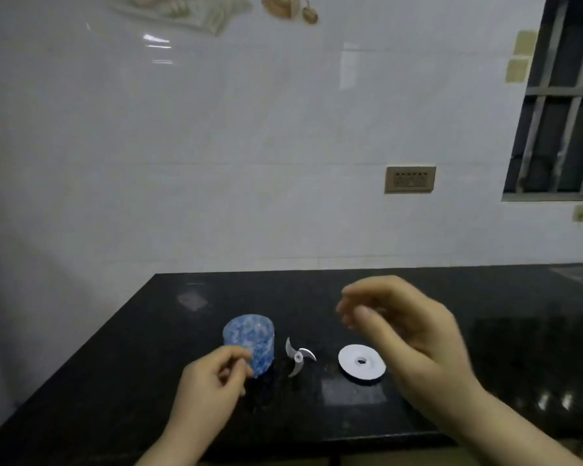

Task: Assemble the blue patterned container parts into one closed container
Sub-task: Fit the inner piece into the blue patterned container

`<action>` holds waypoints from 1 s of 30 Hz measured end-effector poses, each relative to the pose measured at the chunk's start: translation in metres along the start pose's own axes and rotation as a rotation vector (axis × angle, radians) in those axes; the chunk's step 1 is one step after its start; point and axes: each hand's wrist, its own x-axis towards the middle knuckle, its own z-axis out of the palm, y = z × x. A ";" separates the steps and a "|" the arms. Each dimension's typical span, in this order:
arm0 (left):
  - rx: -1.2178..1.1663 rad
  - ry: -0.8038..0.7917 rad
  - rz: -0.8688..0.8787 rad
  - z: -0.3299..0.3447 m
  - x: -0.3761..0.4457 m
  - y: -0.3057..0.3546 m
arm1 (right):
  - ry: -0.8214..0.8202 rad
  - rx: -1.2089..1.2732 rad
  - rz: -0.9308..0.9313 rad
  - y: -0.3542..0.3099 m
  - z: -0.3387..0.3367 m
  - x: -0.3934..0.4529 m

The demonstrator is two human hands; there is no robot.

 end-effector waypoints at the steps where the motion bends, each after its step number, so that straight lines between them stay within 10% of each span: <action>1: 0.051 0.001 0.027 0.001 0.007 -0.001 | -0.019 -0.004 0.072 -0.002 0.025 0.011; 10: 0.589 -0.065 -0.142 0.026 0.061 -0.026 | -0.487 -0.468 0.367 0.128 0.094 0.013; 30: 0.302 -0.085 -0.350 0.036 0.077 -0.071 | -0.655 -0.549 0.454 0.155 0.156 0.034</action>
